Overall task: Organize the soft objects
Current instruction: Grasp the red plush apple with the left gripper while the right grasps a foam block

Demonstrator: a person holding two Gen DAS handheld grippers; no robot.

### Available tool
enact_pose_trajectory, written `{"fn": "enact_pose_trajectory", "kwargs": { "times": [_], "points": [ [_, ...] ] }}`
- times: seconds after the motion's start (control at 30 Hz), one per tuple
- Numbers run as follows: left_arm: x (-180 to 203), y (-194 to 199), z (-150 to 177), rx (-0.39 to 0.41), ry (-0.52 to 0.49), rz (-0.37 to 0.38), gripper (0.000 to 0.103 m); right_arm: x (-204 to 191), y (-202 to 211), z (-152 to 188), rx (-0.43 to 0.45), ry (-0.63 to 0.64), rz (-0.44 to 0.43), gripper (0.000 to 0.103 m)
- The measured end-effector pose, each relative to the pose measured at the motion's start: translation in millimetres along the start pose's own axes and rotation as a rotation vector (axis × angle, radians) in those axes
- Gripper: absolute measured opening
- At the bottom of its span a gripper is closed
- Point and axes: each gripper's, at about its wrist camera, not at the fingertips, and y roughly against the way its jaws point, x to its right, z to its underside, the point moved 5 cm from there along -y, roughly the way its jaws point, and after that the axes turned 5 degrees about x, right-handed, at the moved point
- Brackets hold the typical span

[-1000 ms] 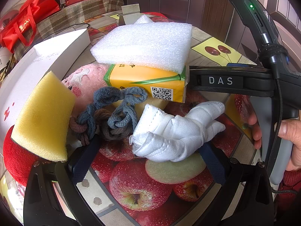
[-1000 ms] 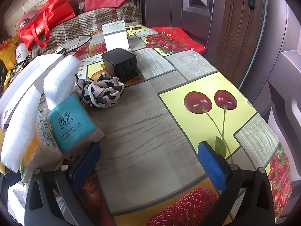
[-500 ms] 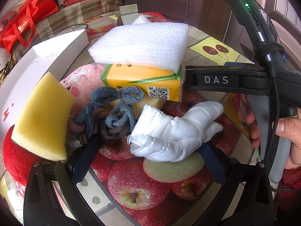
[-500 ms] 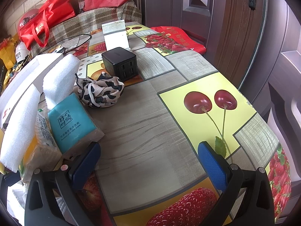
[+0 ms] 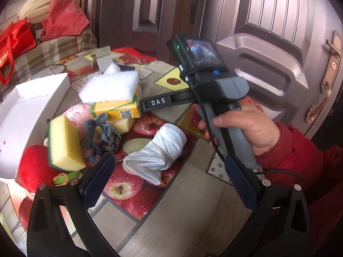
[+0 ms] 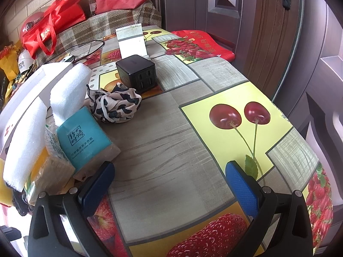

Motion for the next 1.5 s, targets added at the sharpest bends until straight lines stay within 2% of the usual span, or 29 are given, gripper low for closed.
{"fn": "enact_pose_trajectory", "kwargs": {
  "times": [0.1, 0.23, 0.27, 0.33, 0.4, 0.5, 0.6, 0.67, 0.73, 0.77, 0.87, 0.9, 0.97, 1.07, 1.17, 1.23, 1.27, 1.3, 1.33, 1.37, 1.5],
  "points": [
    [-23.8, 41.5, -5.6, 0.101, 0.058, -0.048, 0.103, 0.0, 0.0, 0.0, 0.0, 0.0, 0.0, 0.103],
    [-82.1, 83.8, -4.0, 0.181, 0.147, -0.221, 0.103, -0.3, 0.1, -0.2, 0.0, 0.0, 0.0, 0.103],
    [-94.8, 87.2, -2.7, 0.174, 0.15, -0.25, 0.1, -0.2, 0.6, -0.1, 0.0, -0.001, -0.001, 0.103],
    [-114.1, 86.2, -1.5, 0.146, 0.136, -0.301, 0.09, -0.1, 0.6, -0.1, 0.0, 0.0, 0.0, 0.103],
    [-123.4, 77.2, 3.3, 0.099, 0.116, -0.314, 0.075, -0.2, 0.7, -0.2, 0.001, -0.002, -0.002, 0.103],
    [-131.3, 56.1, 9.9, 0.03, 0.095, -0.305, 0.066, 0.1, 1.4, -0.7, 0.002, -0.006, -0.006, 0.103],
    [-131.8, 42.9, 21.6, -0.021, 0.066, -0.319, 0.064, 3.3, 4.9, -1.7, 0.017, -0.026, -0.025, 0.103],
    [-131.6, 38.2, 26.4, -0.037, 0.057, -0.316, 0.064, 13.0, 13.6, -3.2, 0.055, -0.084, -0.061, 0.103],
    [-131.0, 35.0, 29.3, -0.043, 0.052, -0.309, 0.064, 23.3, 34.7, -8.0, 0.158, -0.146, -0.143, 0.103],
    [-130.6, 33.5, 29.5, -0.045, 0.051, -0.306, 0.064, 24.3, 50.9, -12.6, 0.233, -0.149, -0.214, 0.103],
    [-130.4, 27.5, 28.6, -0.05, 0.054, -0.297, 0.063, 8.0, 90.6, -26.4, 0.381, -0.048, -0.373, 0.103],
    [-129.5, 25.7, 27.2, -0.051, 0.054, -0.294, 0.057, -4.1, 99.6, -31.7, 0.401, 0.01, -0.418, 0.103],
    [-127.4, 22.2, 27.8, -0.056, 0.056, -0.288, 0.054, -34.1, 106.7, -38.8, 0.388, 0.141, -0.47, 0.103],
    [-125.9, 18.7, 27.9, -0.063, 0.052, -0.293, 0.053, -76.3, 100.7, -39.7, 0.367, 0.319, -0.445, 0.103],
    [-127.0, 17.0, 30.1, -0.071, 0.062, -0.288, 0.053, -105.0, 73.1, -33.0, 0.296, 0.443, -0.41, 0.102],
    [-129.1, 15.7, 31.9, -0.069, 0.073, -0.287, 0.047, -113.7, 56.2, -30.9, 0.253, 0.477, -0.381, 0.101],
    [-130.6, 15.7, 31.9, -0.06, 0.079, -0.289, 0.046, -114.1, 52.0, -28.7, 0.236, 0.485, -0.373, 0.092],
    [-130.7, 16.5, 31.9, -0.054, 0.081, -0.287, 0.042, -113.4, 48.6, -27.1, 0.223, 0.489, -0.368, 0.073],
    [-130.0, 18.1, 31.2, -0.045, 0.078, -0.285, 0.041, -112.0, 48.4, -25.9, 0.213, 0.486, -0.368, 0.06],
    [-128.5, 20.1, 30.3, -0.032, 0.072, -0.285, 0.041, -109.6, 48.9, -25.0, 0.205, 0.472, -0.379, 0.05],
    [-124.3, 34.4, 25.0, 0.044, 0.052, -0.321, 0.04, -93.0, 63.8, -25.6, 0.254, 0.398, -0.397, 0.05]
  ]
}}
